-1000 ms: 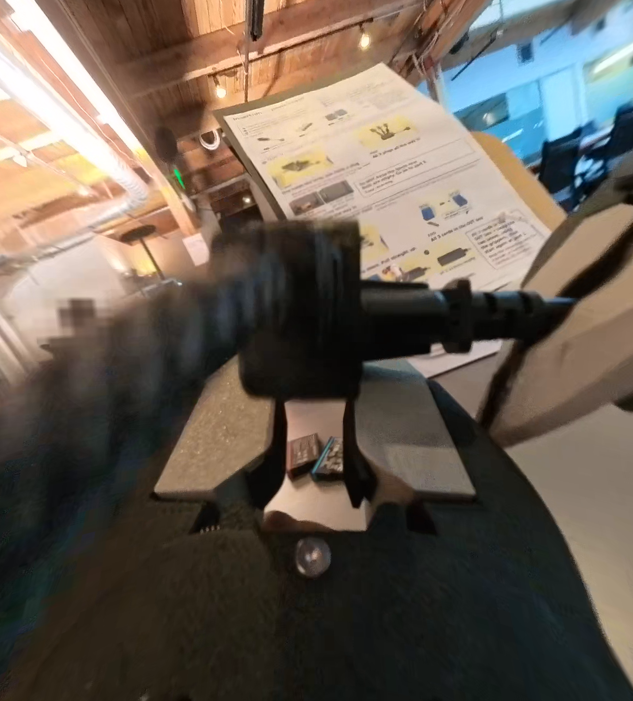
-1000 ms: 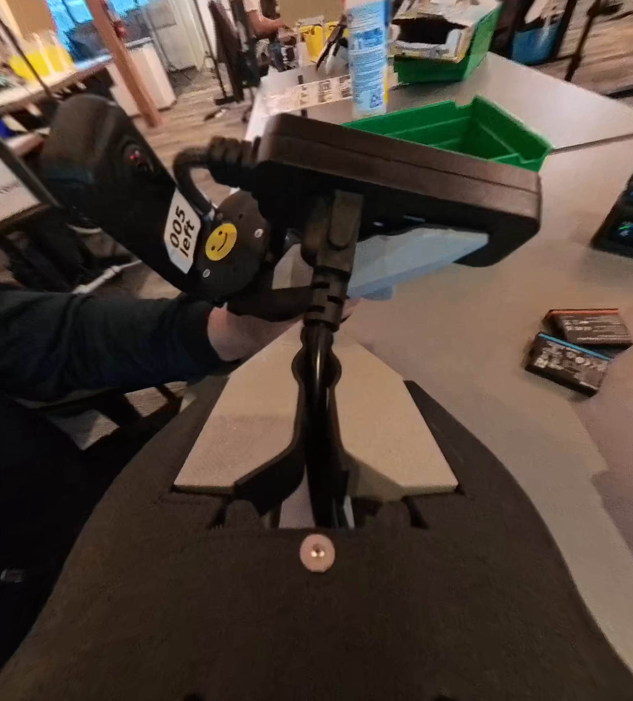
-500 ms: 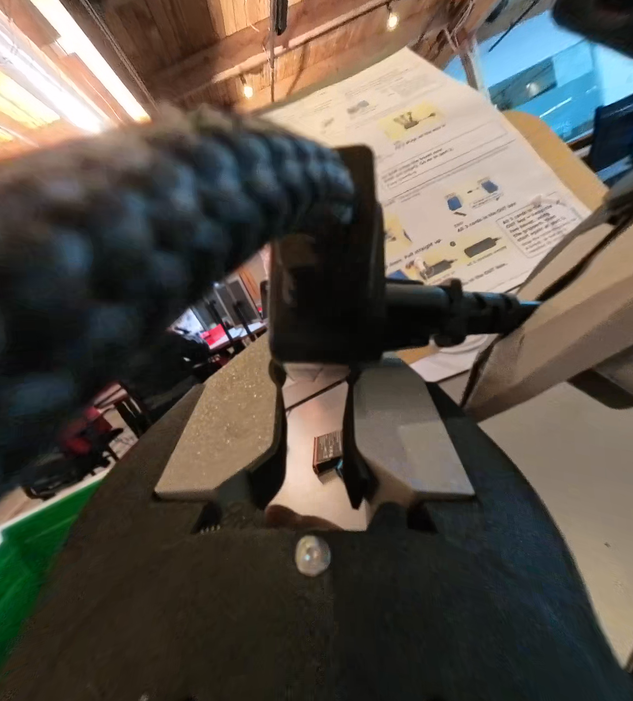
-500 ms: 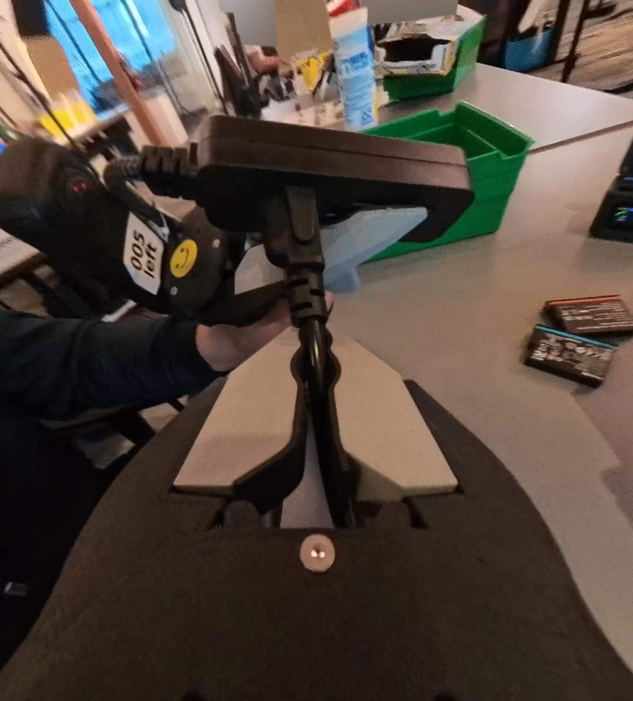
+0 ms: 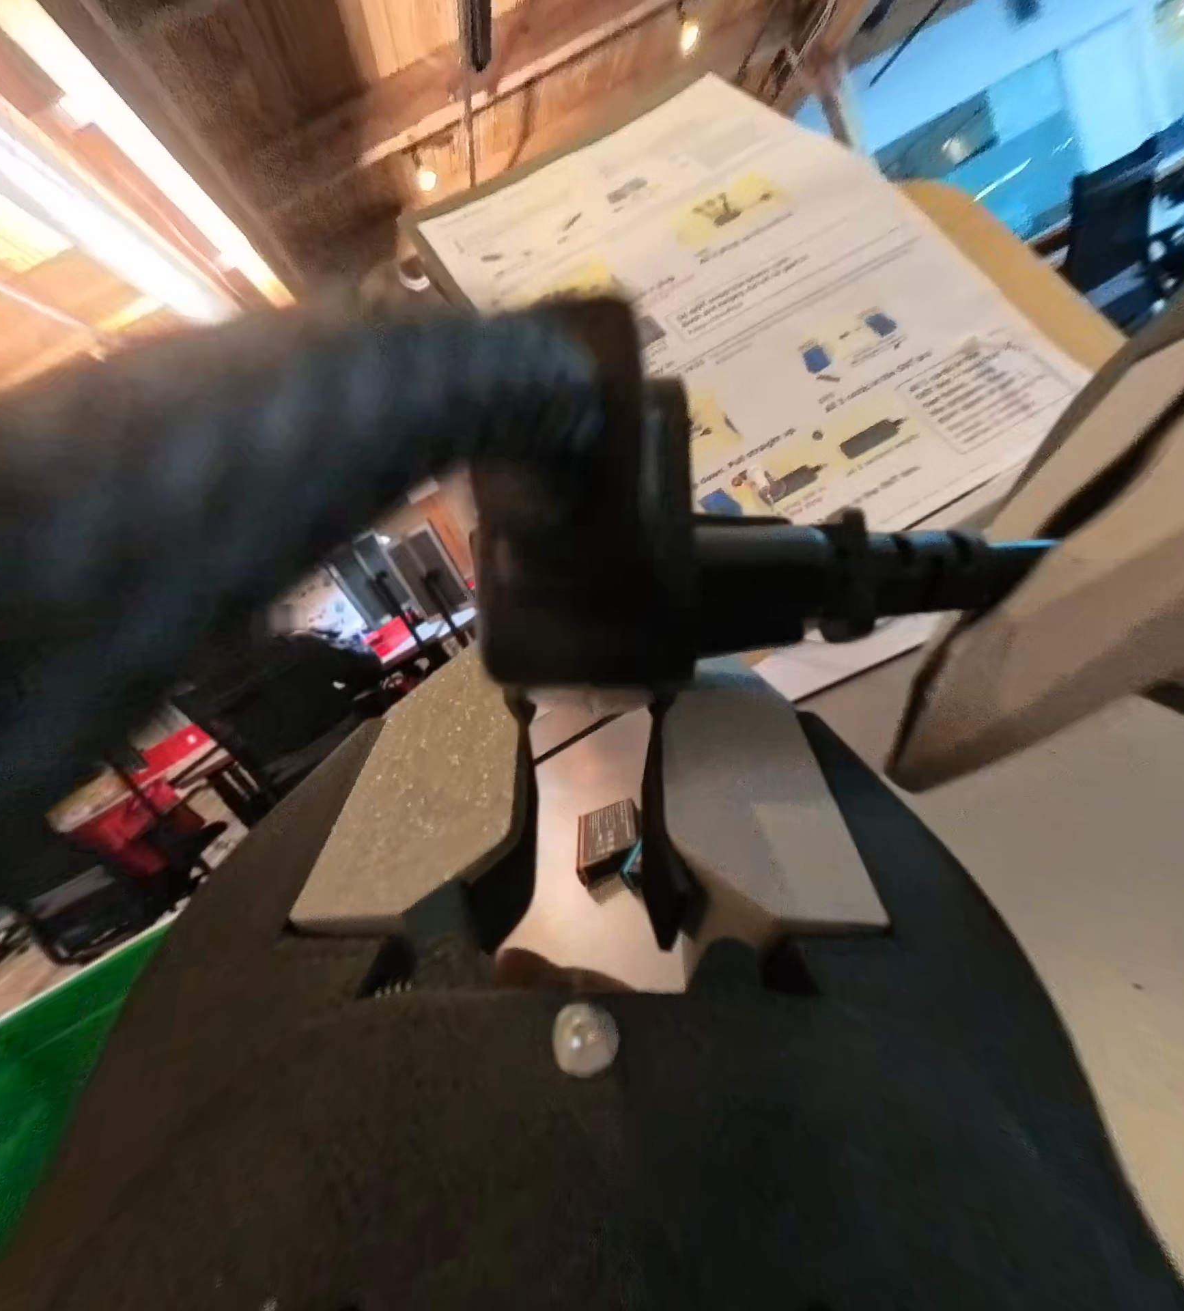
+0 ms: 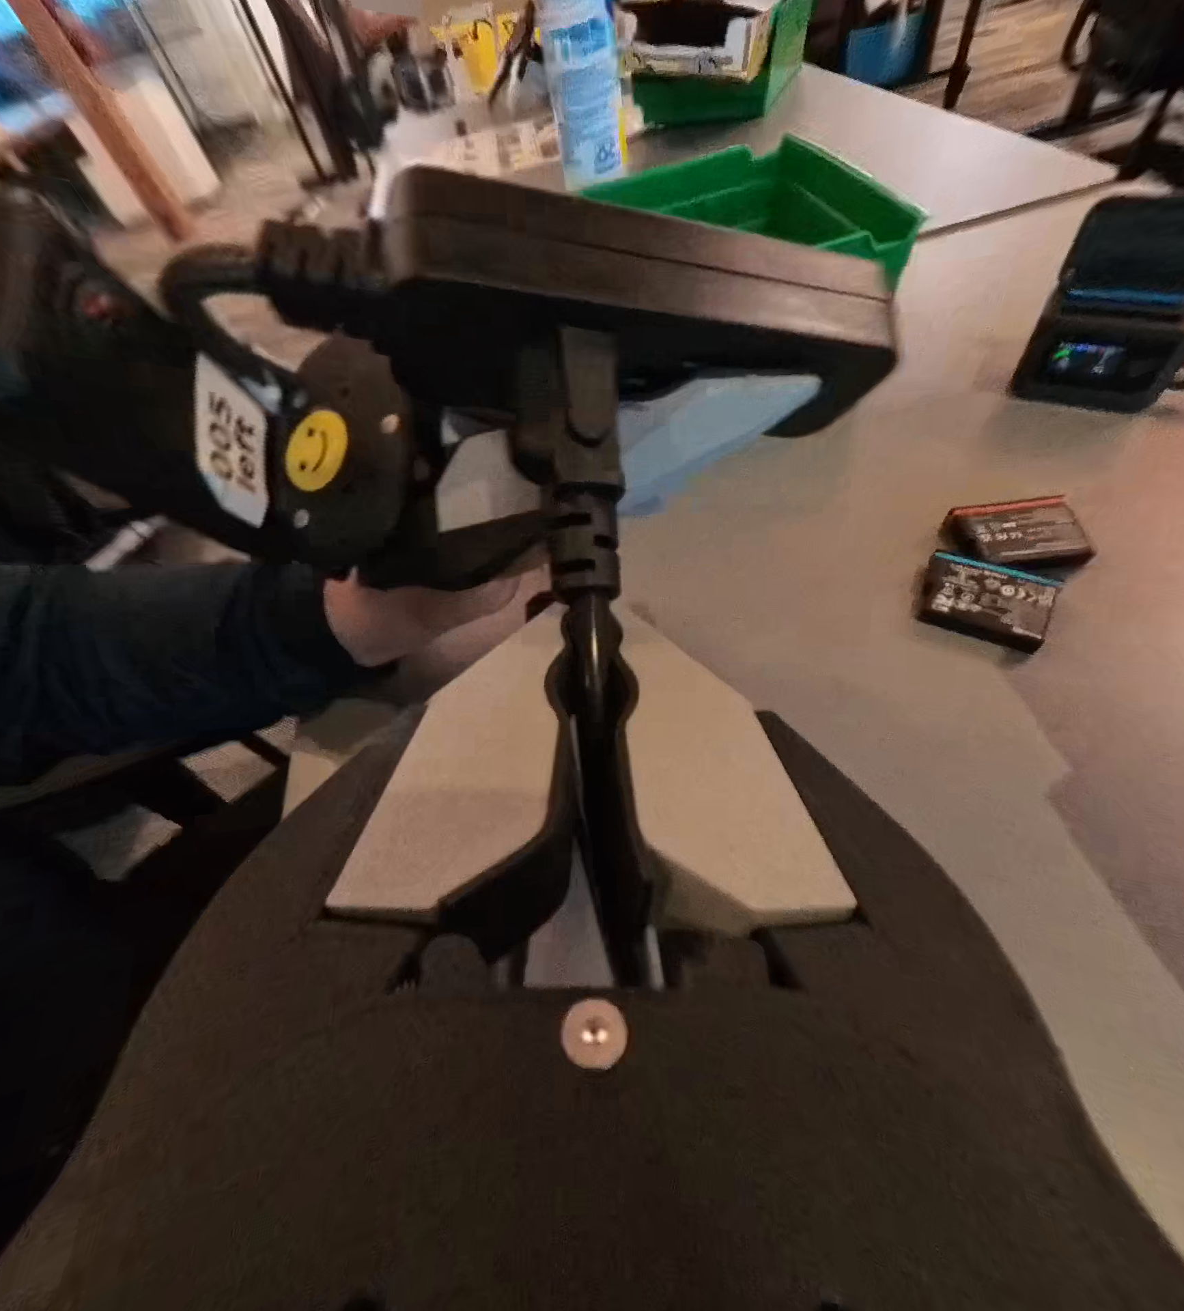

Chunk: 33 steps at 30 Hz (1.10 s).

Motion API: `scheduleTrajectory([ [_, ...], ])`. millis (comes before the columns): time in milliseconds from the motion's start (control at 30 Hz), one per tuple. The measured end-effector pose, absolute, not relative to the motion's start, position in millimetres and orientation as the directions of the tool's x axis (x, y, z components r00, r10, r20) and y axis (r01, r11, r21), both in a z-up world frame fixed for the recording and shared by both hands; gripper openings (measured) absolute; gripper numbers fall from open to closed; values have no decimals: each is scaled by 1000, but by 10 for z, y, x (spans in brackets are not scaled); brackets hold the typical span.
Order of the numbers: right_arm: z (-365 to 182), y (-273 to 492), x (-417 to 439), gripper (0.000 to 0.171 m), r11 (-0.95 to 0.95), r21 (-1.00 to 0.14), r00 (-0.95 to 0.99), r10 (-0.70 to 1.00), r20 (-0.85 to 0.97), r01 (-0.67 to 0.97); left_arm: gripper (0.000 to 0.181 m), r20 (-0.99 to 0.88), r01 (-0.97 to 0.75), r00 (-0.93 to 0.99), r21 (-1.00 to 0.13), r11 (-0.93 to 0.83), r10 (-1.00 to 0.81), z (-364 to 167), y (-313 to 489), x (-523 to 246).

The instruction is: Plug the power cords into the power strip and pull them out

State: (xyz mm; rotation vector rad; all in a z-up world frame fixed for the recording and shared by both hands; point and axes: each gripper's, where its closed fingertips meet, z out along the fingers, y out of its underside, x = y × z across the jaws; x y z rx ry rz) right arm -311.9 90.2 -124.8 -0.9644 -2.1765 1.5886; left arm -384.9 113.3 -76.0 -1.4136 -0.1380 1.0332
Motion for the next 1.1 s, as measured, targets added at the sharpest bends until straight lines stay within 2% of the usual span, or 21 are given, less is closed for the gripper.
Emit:
scheduleTrajectory([
  [67,-1247,963,-3176,1,84,-907,-748,601,-284,412,27,-480,-493,578,-850,-186,660,-759,1146,-3858],
  [167,-1217,723,-2990,0,98,-924,-776,580,-248,368,30,-449,-509,655,-857,-85,607,-733,1107,-3767],
  [233,-1237,730,-2983,0,140,-928,-769,610,-194,345,31,-476,-513,642,-849,-125,601,-799,1141,-3798],
  [300,-1230,836,-3046,0,117,-925,-760,611,-221,362,29,-490,-506,630,-848,-161,603,-844,1204,-3859],
  [433,-1300,852,-3040,0,130,-928,-742,643,-188,348,30,-498,-522,635,-840,-148,591,-836,1219,-3826],
  [600,-1327,816,-2991,1,25,-917,-772,550,-319,398,29,-516,-537,602,-827,-169,610,-796,1189,-3784],
  [733,-1347,851,-2910,1,9,-922,-806,489,-334,387,28,-529,-529,674,-833,-163,515,-956,1304,-3712],
  [900,-1245,869,-2860,13,35,-942,-839,467,-280,333,29,-493,-508,717,-854,-115,492,-945,1309,-3679],
  [1100,-1255,891,-2808,15,111,-944,-849,479,-224,312,28,-524,-542,700,-832,-116,485,-941,1328,-3623],
])
